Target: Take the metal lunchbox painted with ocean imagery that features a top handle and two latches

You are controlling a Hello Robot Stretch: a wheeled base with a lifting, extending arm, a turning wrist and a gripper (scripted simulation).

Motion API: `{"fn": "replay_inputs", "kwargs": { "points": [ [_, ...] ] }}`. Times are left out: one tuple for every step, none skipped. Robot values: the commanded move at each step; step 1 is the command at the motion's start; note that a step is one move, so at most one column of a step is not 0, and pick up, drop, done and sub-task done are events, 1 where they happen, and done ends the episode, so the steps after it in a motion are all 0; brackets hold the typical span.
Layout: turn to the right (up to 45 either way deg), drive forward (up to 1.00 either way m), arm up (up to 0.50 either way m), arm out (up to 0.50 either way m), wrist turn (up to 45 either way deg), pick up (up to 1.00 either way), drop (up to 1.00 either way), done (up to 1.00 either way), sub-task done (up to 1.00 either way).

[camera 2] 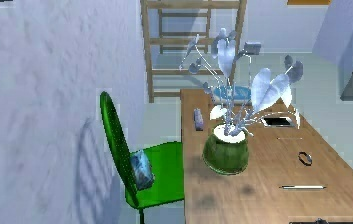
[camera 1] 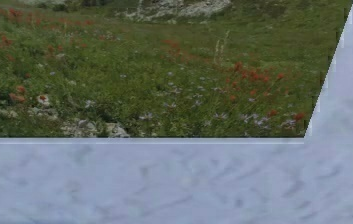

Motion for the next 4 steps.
{"fn": "replay_inputs", "kwargs": {
  "points": [
    [0.0, 0.0, 0.5, 0.0, 0.0, 0.0, 0.0, 0.0, 0.0],
    [0.0, 0.0, 0.2, 0.0, 0.0, 0.0, 0.0, 0.0, 0.0],
    [0.0, 0.0, 0.0, 0.36, 0.0, 0.0, 0.0, 0.0, 0.0],
    [0.0, 0.0, 0.0, 0.0, 45.0, 0.0, 0.0, 0.0, 0.0]
  ]
}}
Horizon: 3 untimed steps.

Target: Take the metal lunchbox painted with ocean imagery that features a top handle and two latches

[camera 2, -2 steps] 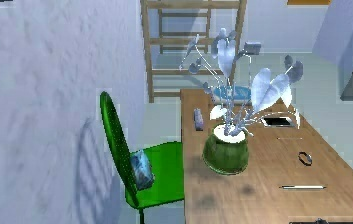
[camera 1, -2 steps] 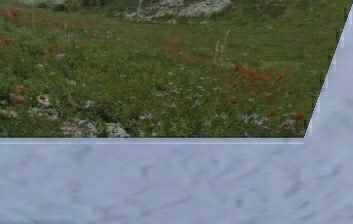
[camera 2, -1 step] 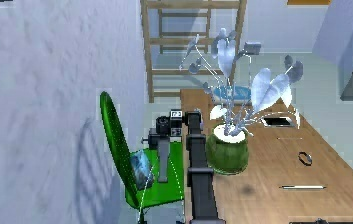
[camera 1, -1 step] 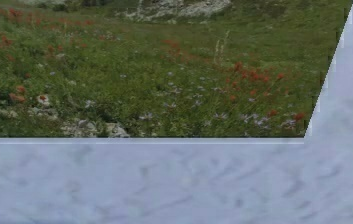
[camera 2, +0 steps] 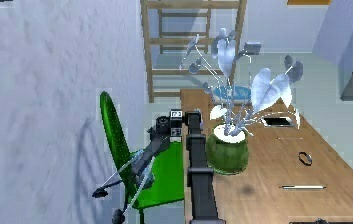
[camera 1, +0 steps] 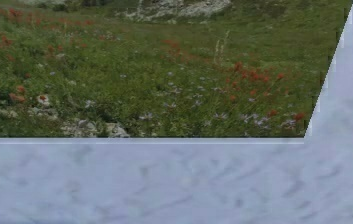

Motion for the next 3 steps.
{"fn": "replay_inputs", "kwargs": {
  "points": [
    [0.0, 0.0, 0.0, 0.0, 45.0, 0.0, 0.0, 0.0, 0.0],
    [0.0, 0.0, 0.0, 0.0, 42.0, 0.0, 0.0, 0.0, 0.0],
    [0.0, 0.0, -0.3, 0.0, 0.0, 0.0, 0.0, 0.0, 0.0]
  ]
}}
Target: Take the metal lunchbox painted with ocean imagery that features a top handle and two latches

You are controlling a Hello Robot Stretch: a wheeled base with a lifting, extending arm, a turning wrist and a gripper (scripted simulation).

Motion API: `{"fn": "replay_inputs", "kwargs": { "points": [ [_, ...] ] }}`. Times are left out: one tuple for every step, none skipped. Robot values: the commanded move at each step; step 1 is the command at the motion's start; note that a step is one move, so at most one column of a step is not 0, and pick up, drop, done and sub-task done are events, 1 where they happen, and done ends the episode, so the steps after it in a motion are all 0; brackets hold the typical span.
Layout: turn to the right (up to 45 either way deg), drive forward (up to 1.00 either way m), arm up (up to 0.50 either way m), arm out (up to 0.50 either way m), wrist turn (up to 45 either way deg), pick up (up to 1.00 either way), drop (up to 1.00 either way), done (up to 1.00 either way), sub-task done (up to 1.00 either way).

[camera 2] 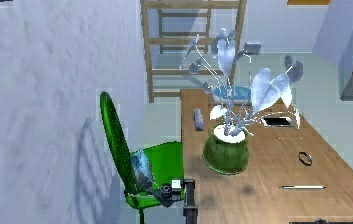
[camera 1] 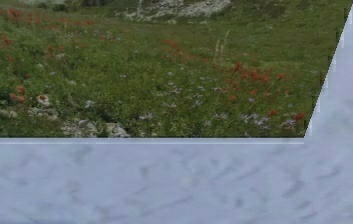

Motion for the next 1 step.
{"fn": "replay_inputs", "kwargs": {
  "points": [
    [0.0, 0.0, 0.0, 0.0, 0.0, 1.0, 0.0, 0.0, 0.0]
  ]
}}
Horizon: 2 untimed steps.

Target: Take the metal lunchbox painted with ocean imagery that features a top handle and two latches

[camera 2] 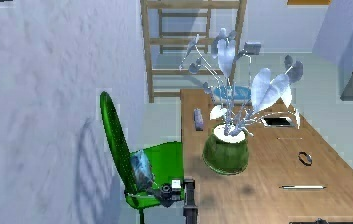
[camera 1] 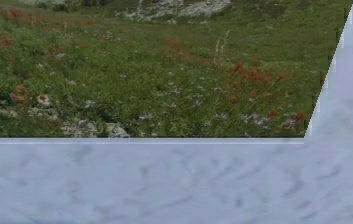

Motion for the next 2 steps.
{"fn": "replay_inputs", "kwargs": {
  "points": [
    [0.0, 0.0, 0.1, 0.0, 0.0, 0.0, 0.0, 0.0, 0.0],
    [0.0, 0.0, 0.0, 0.0, 0.0, 0.0, 0.0, 1.0, 0.0]
  ]
}}
